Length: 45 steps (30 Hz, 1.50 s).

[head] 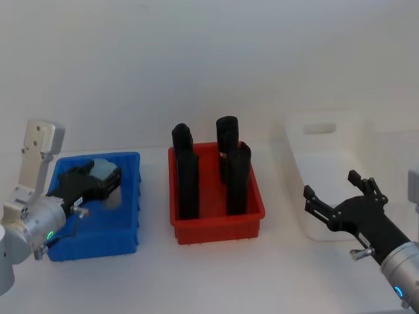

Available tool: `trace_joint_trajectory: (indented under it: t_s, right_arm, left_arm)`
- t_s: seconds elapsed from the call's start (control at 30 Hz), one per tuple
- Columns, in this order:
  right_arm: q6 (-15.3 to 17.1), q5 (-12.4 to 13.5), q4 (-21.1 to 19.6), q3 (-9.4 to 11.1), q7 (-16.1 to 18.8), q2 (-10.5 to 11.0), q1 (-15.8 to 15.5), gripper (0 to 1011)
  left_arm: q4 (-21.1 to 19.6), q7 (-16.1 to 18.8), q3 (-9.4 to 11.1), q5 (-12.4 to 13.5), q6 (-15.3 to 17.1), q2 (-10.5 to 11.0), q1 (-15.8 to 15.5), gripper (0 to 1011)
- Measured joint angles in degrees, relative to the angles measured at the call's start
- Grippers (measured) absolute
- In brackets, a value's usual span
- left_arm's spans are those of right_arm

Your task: Pick the cotton swabs from the blue box and place them into the white box.

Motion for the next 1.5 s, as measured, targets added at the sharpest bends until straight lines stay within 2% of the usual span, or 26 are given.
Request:
trace_joint_trajectory:
  t_s: [0.2, 0.53, 1.0, 1.3, 1.5]
  right_arm:
    - [0.0, 0.0, 0.0, 0.0, 0.0, 0.0, 0.0, 1001]
    - [0.0, 0.0, 0.0, 0.0, 0.0, 0.0, 0.0, 1001]
    - [0.0, 0.0, 0.0, 0.0, 0.0, 0.0, 0.0, 1001]
    - [0.0, 0.0, 0.0, 0.0, 0.0, 0.0, 0.0, 1001]
    - [0.0, 0.0, 0.0, 0.0, 0.0, 0.0, 0.0, 1001]
  left_arm:
    - [-4.0, -1.5, -0.4, 0.1, 0.7, 0.7, 0.2, 650]
    - [-8.0, -5.1, -1.0, -0.8, 2.8, 1.4, -0.3, 650]
    - [-10.9, -14.8, -0.9, -2.5, 8.9, 1.4, -3.6, 650]
    - [-11.2, -21.7, 0.0, -2.5, 12.6, 0.7, -6.5, 650]
    - [-11.5, -24.6, 0.6, -2.3, 14.5, 0.2, -8.0, 650]
